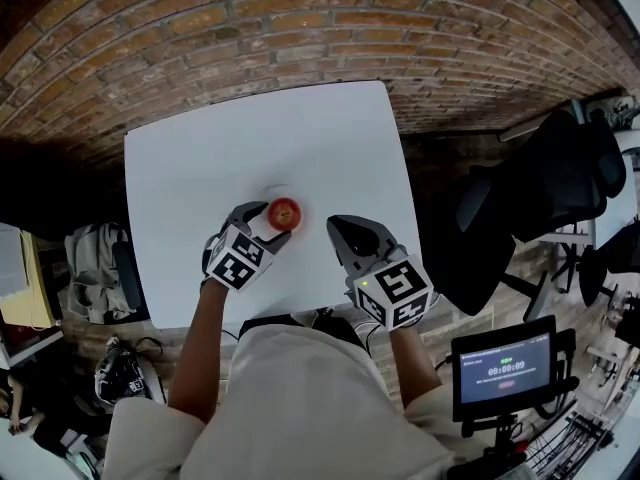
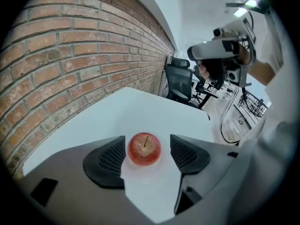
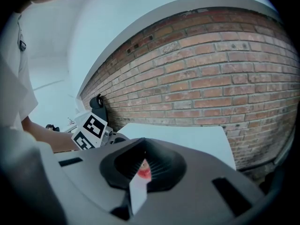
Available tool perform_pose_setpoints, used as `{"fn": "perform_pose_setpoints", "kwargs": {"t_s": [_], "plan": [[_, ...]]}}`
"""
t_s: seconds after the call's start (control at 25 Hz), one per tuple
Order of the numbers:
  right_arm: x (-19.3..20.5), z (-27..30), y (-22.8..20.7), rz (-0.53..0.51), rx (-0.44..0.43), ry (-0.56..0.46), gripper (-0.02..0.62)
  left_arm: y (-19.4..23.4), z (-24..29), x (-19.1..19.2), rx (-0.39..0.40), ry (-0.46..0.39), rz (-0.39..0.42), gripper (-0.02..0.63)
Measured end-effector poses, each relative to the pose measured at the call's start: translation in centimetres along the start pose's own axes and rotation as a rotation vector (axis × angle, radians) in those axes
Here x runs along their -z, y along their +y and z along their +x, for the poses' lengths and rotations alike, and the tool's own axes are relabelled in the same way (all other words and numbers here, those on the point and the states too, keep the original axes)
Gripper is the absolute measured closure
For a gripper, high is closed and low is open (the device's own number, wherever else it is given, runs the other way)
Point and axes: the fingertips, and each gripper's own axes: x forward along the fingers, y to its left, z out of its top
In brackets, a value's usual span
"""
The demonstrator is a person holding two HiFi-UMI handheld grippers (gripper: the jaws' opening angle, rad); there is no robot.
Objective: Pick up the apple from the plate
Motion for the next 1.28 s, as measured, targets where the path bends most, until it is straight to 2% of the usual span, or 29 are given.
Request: {"fn": "perform_pose_setpoints", "kwargs": {"t_s": [0.28, 0.56, 0.96, 1.28], "plan": [[1.1, 0.8, -0.3, 0.002, 0.008, 0.035, 0.594, 0.2, 1.5, 0.8, 0.017, 0.034, 0.018, 0.315], [2.0, 1.0, -0.8, 0.013, 0.014, 0.058, 0.594, 0.4, 3.1, 1.9, 0.046, 0.083, 0.036, 0.272], [3.8, 1.0, -0.6, 0.026, 0.01, 0.096, 0.594, 0.3, 4.6, 3.2, 0.072, 0.143, 0.061, 0.244], [4.5, 1.1, -0.1, 0.038, 0.003, 0.111, 0.594, 0.6, 5.3, 3.6, 0.082, 0.157, 0.055, 0.203]]}}
